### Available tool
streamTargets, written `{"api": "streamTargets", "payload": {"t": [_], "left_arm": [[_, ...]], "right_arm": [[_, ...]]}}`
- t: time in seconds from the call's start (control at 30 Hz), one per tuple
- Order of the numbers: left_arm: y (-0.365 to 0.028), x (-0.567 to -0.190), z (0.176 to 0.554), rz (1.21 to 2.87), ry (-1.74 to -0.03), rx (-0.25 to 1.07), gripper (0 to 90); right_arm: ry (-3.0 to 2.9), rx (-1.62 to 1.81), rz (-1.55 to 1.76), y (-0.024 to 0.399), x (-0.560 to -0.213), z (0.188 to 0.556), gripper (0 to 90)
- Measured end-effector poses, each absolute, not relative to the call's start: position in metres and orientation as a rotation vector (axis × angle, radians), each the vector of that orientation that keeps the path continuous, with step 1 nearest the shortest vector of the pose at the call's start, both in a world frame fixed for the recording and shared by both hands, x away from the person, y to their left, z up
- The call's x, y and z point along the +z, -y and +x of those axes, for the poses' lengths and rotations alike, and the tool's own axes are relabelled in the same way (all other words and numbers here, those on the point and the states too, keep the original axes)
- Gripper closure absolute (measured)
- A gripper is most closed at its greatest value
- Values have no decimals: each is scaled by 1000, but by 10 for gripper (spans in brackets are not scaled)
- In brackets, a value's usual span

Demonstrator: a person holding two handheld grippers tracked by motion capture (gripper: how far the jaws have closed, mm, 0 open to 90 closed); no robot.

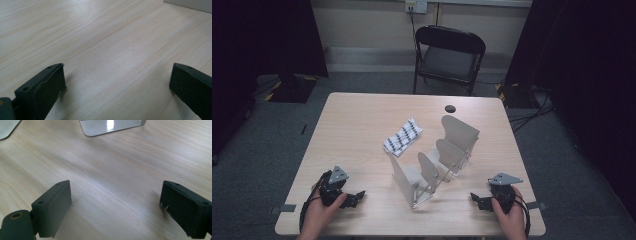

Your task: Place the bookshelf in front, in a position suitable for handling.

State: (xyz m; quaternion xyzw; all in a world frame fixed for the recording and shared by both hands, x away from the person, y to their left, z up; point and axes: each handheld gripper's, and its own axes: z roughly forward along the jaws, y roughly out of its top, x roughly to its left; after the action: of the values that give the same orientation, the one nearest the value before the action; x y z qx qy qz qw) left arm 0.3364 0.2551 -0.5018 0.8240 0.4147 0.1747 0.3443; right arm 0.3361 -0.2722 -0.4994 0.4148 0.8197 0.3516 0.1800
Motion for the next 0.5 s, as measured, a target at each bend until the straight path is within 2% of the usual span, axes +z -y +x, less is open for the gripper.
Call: {"api": "streamTargets", "payload": {"t": [0.33,0.5], "left_arm": [[-255,-502,333,2138,-1074,457,5],[-253,-501,329,2129,-1070,450,38]], "right_arm": [[-2308,990,1183,271,-499,336,94],[-2310,991,1183,271,-499,337,93]]}}
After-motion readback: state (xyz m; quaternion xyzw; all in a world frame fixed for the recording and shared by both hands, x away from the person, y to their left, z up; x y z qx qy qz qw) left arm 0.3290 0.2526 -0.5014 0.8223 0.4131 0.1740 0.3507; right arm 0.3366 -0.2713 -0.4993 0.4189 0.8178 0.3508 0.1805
